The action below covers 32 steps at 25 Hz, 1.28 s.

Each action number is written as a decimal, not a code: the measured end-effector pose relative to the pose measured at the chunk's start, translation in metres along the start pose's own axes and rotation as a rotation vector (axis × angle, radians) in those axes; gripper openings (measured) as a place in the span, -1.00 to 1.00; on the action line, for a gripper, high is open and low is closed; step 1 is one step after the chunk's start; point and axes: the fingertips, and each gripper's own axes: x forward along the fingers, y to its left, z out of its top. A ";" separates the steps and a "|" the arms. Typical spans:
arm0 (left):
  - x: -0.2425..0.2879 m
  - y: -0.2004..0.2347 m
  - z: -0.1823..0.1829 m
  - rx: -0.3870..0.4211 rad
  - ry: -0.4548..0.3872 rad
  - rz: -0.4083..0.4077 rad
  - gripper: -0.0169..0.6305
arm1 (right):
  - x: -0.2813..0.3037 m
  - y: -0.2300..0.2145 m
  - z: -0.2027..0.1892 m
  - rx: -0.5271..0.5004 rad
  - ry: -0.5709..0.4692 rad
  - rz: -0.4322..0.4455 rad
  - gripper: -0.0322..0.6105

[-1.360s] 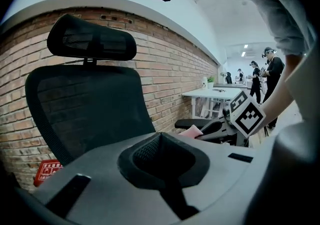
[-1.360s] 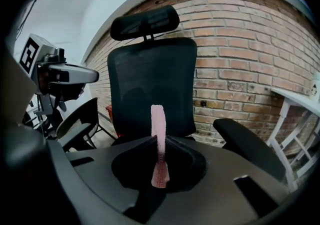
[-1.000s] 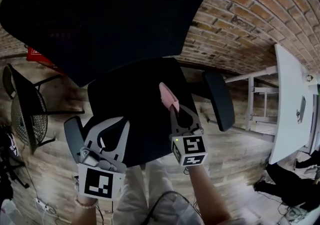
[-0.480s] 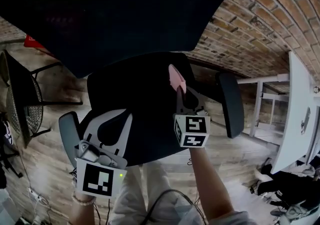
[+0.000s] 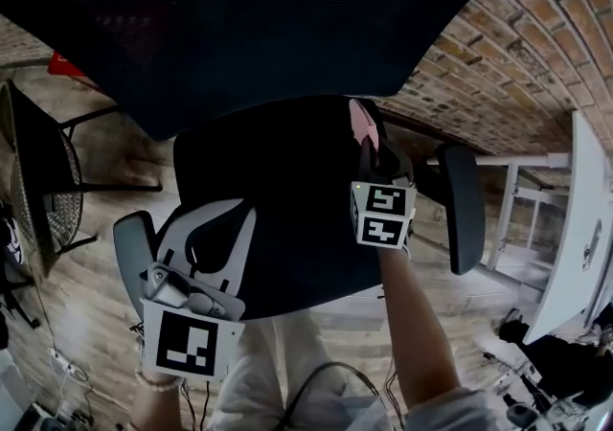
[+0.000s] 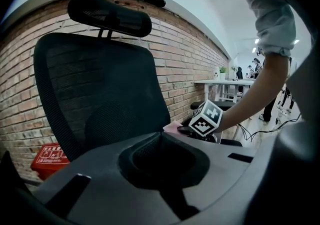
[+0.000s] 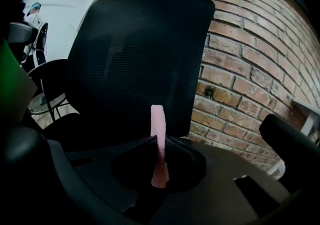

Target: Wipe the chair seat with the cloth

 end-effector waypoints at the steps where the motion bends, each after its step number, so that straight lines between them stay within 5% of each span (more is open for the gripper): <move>1: 0.001 0.002 -0.002 0.000 0.000 0.002 -0.89 | 0.004 -0.003 0.001 -0.008 0.003 -0.009 -0.73; 13: -0.002 0.019 -0.021 -0.020 0.008 0.007 -0.89 | 0.035 -0.017 -0.024 -0.120 0.129 -0.127 -0.73; 24: -0.021 0.034 -0.035 -0.057 0.029 0.045 -0.89 | 0.057 0.055 -0.046 0.004 0.202 0.044 -0.73; 32: -0.041 0.048 -0.041 -0.088 0.027 0.089 -0.89 | 0.061 0.124 -0.036 -0.028 0.191 0.205 -0.73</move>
